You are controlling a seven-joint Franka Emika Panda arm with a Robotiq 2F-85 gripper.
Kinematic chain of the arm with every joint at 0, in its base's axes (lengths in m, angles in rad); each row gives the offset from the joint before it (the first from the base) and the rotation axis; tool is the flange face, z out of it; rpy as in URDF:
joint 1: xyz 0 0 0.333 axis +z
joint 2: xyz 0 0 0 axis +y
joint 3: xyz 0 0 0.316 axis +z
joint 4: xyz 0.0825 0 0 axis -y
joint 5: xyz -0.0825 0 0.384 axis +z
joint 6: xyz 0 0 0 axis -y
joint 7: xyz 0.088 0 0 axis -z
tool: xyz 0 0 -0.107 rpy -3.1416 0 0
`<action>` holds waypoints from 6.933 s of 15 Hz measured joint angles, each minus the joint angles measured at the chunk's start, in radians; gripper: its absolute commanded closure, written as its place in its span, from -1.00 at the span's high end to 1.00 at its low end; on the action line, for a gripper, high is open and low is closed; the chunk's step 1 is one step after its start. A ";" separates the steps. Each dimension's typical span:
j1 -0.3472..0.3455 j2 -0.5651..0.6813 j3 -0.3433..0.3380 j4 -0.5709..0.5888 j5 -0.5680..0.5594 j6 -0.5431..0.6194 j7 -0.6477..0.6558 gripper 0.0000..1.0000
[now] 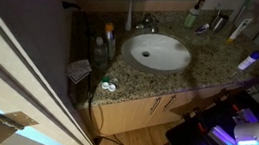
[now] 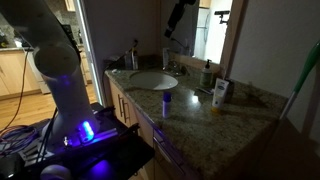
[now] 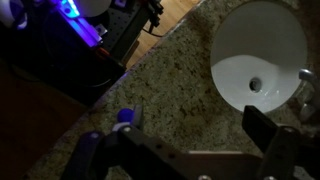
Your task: Take the toothbrush from the cup and put it on the counter
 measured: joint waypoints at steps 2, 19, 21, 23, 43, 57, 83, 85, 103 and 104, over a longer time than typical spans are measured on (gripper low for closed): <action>-0.021 0.056 0.011 0.024 0.010 0.000 -0.013 1.00; -0.163 0.490 0.036 0.300 0.391 0.120 0.280 1.00; -0.163 0.512 0.047 0.298 0.406 0.191 0.373 1.00; -0.167 0.572 0.054 0.317 0.466 0.232 0.465 1.00; -0.238 0.886 0.130 0.534 0.661 0.351 0.859 1.00; -0.279 1.011 0.205 0.688 0.685 0.353 0.936 -0.36; -0.418 0.801 0.227 0.712 0.708 0.076 0.665 -0.97; -0.442 0.759 0.227 0.713 0.708 -0.065 0.617 -0.97; -0.179 0.560 0.185 0.217 0.232 0.131 0.301 -0.89; -0.179 0.560 0.184 0.223 0.233 0.131 0.301 -0.97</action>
